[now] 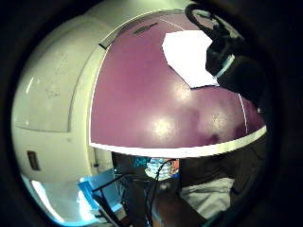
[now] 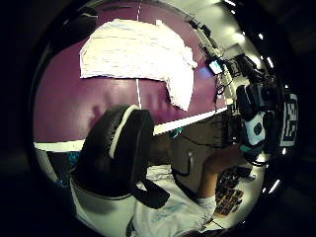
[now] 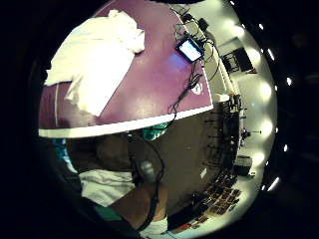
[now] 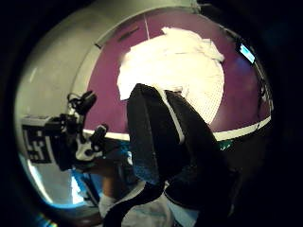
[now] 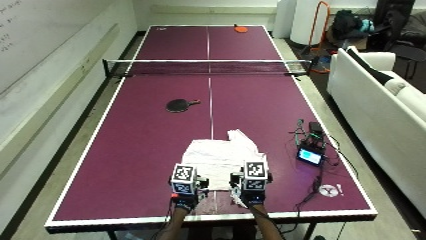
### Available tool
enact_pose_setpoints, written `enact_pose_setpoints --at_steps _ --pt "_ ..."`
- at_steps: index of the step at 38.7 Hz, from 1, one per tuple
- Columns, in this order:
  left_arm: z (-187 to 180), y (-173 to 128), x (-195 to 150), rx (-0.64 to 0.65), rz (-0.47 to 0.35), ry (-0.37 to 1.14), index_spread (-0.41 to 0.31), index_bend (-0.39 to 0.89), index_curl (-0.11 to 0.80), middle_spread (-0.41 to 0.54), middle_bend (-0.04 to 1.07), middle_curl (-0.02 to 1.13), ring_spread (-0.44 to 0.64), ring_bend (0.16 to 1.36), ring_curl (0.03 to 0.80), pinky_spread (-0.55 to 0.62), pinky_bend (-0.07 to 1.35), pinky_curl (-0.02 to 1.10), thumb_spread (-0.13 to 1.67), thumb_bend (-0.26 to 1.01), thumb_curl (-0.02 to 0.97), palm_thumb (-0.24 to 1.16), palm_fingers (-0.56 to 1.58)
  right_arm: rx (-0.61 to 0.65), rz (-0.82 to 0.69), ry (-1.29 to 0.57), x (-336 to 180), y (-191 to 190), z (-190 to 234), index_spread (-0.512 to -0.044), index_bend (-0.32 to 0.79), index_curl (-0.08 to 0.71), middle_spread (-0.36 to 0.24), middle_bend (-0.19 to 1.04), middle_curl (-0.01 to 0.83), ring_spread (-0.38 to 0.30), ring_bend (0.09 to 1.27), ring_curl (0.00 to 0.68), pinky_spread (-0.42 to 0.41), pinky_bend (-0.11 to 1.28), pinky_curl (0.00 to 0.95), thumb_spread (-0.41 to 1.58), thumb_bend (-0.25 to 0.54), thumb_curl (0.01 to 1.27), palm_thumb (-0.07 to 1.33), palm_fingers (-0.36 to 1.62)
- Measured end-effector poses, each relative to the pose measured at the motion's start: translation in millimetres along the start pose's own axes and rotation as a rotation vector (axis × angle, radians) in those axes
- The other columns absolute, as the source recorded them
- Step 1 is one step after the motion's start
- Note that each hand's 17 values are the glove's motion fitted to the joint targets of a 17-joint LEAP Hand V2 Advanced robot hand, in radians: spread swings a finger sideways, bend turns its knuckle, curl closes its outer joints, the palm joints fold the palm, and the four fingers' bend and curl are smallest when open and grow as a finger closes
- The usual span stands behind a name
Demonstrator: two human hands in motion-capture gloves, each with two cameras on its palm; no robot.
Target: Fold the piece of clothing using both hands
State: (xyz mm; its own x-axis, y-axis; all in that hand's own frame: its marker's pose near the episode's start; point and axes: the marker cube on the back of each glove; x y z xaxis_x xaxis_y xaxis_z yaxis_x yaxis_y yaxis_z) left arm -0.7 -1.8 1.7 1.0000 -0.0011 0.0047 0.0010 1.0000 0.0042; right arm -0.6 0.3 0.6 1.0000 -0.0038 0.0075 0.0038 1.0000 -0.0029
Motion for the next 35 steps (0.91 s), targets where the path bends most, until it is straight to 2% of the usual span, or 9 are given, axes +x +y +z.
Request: enact_pose_setpoints --at_steps 1,5,12,27,35 --pt "0.4 -0.4 0.0 0.0 0.0 -0.001 -0.069 0.18 0.054 -0.026 0.19 0.05 0.02 0.46 0.098 0.01 0.44 0.1 0.43 0.09 0.03 0.15 0.7 0.0 -0.002 -0.003 -0.1 -0.3 0.7 -0.188 0.24 0.069 -0.029 0.23 0.058 0.043 0.24 0.036 0.12 0.29 0.06 0.44 0.141 0.04 0.22 0.33" --pt "2.7 -1.8 2.1 -0.003 0.005 -0.001 -0.095 0.16 0.108 -0.038 0.18 0.14 0.03 0.5 0.184 0.01 0.48 0.2 0.68 0.08 0.055 0.16 0.66 0.005 -0.008 -0.017 0.8 -3.2 5.5 -0.269 0.21 0.128 -0.041 0.29 0.122 0.058 0.23 0.079 0.175 0.27 0.111 0.71 0.151 0.06 0.25 0.34" --pt "0.8 1.5 9.6 -0.03 0.013 -0.003 -0.118 0.16 0.172 -0.046 0.17 0.19 0.05 0.51 0.238 0.01 0.49 0.27 0.93 0.06 0.095 0.17 0.62 -0.007 -0.009 -0.028 3.6 4.2 2.2 -0.338 0.18 0.19 -0.052 0.29 0.18 0.074 0.23 0.12 0.225 0.26 0.162 1.0 0.137 0.09 0.27 0.32" --pt "-1.0 0.8 14.7 -0.036 0.03 -0.007 -0.131 0.15 0.248 -0.042 0.16 0.25 0.06 0.53 0.281 0.02 0.48 0.33 1.11 0.0 0.161 0.18 0.58 0.008 -0.032 -0.006 3.2 2.4 3.4 -0.376 0.16 0.254 -0.058 0.25 0.252 0.085 0.23 0.172 0.255 0.25 0.232 1.21 0.082 0.14 0.29 0.3" --pt "7.1 -5.3 6.1 0.023 -0.01 -0.02 -0.132 0.14 0.269 -0.04 0.16 0.27 0.06 0.53 0.295 0.03 0.48 0.36 1.14 -0.02 0.185 0.18 0.56 -0.012 -0.044 -0.017 7.0 -1.5 13.1 -0.371 0.1 0.248 -0.054 0.23 0.277 0.093 0.25 0.199 0.259 0.31 0.275 1.23 0.037 0.16 0.28 0.26"
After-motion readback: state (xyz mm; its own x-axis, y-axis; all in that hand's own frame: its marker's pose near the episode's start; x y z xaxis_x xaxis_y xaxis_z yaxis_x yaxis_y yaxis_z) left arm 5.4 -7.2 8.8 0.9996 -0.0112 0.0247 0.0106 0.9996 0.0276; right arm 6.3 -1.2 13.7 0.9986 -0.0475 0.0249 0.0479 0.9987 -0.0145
